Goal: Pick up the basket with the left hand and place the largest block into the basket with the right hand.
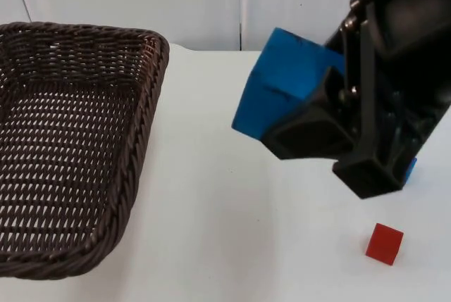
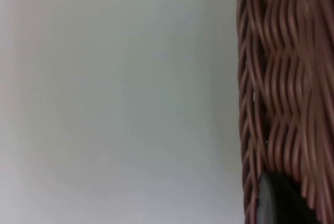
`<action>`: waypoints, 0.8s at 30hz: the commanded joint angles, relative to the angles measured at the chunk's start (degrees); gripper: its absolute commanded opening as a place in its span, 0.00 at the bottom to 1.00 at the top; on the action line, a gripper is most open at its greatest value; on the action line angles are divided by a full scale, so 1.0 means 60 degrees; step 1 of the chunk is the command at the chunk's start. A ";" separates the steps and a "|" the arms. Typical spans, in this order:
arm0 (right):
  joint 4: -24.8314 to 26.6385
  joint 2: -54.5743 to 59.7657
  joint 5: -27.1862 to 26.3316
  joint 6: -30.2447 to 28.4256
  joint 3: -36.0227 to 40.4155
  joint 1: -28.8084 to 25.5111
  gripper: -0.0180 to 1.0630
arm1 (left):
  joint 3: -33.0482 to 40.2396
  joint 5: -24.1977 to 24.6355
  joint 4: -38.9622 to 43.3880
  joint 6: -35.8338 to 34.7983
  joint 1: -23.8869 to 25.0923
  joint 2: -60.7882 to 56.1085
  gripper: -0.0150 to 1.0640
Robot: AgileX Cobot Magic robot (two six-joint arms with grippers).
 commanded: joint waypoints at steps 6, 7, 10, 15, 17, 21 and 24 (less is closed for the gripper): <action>0.0415 -0.0103 -0.0807 0.0035 -0.0037 -0.0007 0.02 | 0.0014 0.0071 -0.0444 0.0020 0.0014 -0.0111 0.01; 0.0415 -0.0103 -0.0813 0.0035 -0.0113 -0.0007 0.02 | 0.0014 0.0071 -0.0444 0.0020 0.0014 -0.0111 0.01; 0.0415 0.0001 -0.0833 0.0035 -0.0373 -0.0007 0.02 | 0.0014 0.0071 -0.0444 0.0020 0.0014 -0.0111 0.01; 0.0654 0.0706 -0.0476 0.0167 -0.1481 -0.0007 0.02 | 0.0014 0.0071 -0.0521 0.0037 0.0014 -0.0111 0.01; 0.0922 0.1404 0.0018 0.0167 -0.2262 -0.0007 0.02 | 0.0014 0.0071 -0.0557 0.0037 0.0014 -0.0111 0.01; 0.1071 0.2769 0.0819 0.0167 -0.3917 -0.0007 0.02 | 0.0014 0.0071 -0.0557 0.0083 0.0014 -0.0111 0.01; 0.1071 0.4032 0.1579 0.0167 -0.5564 -0.0007 0.02 | 0.0014 0.0071 -0.0557 0.0106 0.0014 -0.0111 0.01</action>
